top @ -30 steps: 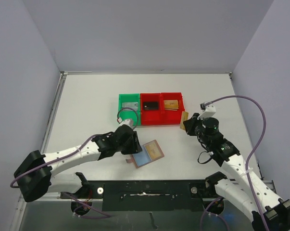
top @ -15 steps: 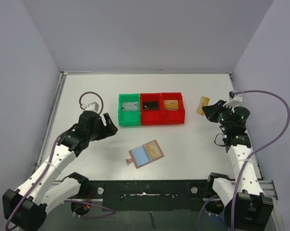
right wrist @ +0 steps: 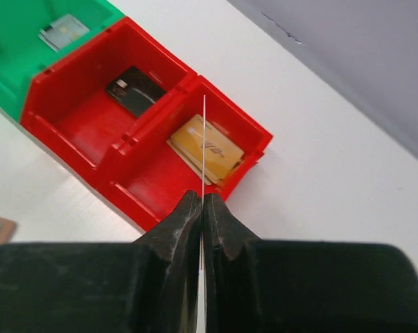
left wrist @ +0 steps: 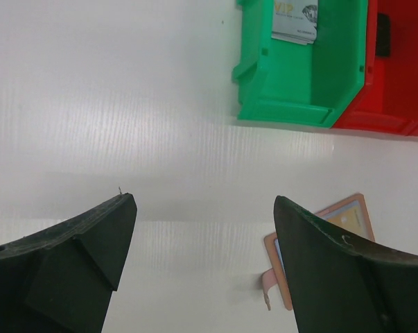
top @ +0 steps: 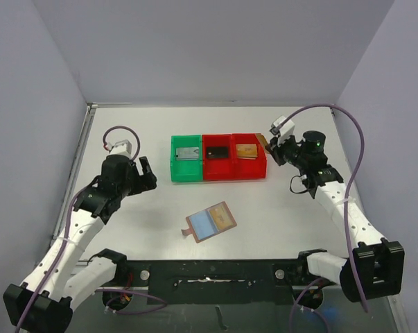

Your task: Take the credit cards out of the card holder

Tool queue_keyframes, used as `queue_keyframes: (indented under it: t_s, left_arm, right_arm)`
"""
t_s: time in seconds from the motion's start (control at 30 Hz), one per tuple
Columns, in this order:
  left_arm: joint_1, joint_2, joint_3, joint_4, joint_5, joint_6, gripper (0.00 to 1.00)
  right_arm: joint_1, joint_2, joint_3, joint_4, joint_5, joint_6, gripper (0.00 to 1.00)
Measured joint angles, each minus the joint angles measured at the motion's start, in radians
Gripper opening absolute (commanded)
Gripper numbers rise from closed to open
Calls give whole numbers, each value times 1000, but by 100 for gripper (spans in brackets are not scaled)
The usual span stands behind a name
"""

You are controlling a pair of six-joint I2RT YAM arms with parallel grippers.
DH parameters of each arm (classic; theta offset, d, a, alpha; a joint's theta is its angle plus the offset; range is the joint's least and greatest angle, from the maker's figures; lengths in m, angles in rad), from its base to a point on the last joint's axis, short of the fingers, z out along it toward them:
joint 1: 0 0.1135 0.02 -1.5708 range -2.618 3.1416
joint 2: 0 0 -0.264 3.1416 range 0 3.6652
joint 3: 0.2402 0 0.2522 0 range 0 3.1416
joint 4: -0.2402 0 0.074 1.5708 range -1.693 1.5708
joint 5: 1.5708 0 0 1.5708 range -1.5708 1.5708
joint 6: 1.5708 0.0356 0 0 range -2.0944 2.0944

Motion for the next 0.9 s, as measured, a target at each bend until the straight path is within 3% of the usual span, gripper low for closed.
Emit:
queue_keyframes:
  t_s: [0.4,0.9]
  left_arm:
    - [3,-5,-47,83,-132,90,82]
    - [28,40,-47,100,-146,124,82]
  right_arm:
    - [39,133,106,-132,77,-503,0]
    - [101,318,194,-205,145,-747,0]
